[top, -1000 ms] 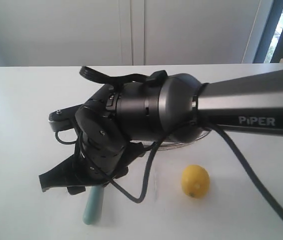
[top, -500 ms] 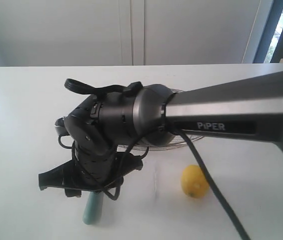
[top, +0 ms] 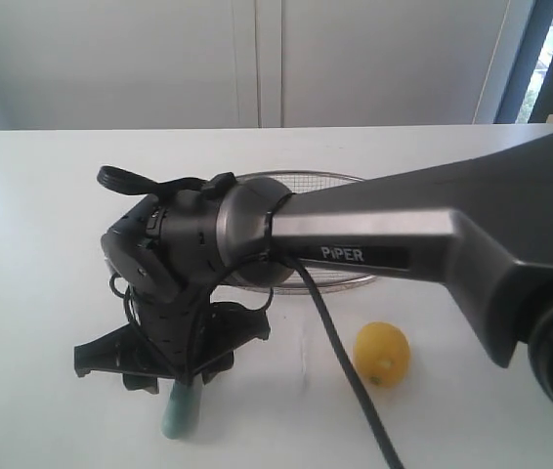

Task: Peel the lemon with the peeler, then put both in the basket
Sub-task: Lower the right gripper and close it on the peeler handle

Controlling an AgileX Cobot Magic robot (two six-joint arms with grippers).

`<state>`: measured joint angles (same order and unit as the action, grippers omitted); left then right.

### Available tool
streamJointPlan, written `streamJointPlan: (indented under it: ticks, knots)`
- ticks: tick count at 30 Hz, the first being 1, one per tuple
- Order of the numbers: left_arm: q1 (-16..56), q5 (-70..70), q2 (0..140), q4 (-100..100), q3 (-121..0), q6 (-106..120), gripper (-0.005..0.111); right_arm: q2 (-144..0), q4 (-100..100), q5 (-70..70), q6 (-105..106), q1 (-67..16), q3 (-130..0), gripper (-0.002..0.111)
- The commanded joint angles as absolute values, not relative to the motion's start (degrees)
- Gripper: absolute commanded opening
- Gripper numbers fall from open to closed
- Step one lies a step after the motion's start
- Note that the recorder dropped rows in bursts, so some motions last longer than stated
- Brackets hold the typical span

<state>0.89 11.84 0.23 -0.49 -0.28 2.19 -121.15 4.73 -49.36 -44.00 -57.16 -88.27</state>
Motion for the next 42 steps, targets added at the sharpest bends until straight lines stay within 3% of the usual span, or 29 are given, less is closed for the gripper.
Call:
streamJointPlan:
  ticks: [1,35,42]
  knots:
    - [1.31,11.58,0.0,-0.73,0.0,1.96,0.0,-121.55,4.91,-50.18,-45.24,-56.94,-88.61,0.05]
    - [1.31,11.58,0.0,-0.73,0.0,1.96,0.0,-123.51,5.12,-49.82,-45.41,-56.94,-88.61,0.046]
    - [1.31,11.58,0.0,-0.73,0.0,1.96,0.0,-123.51,4.99,-50.04,-46.36,-56.94,-88.61,0.029]
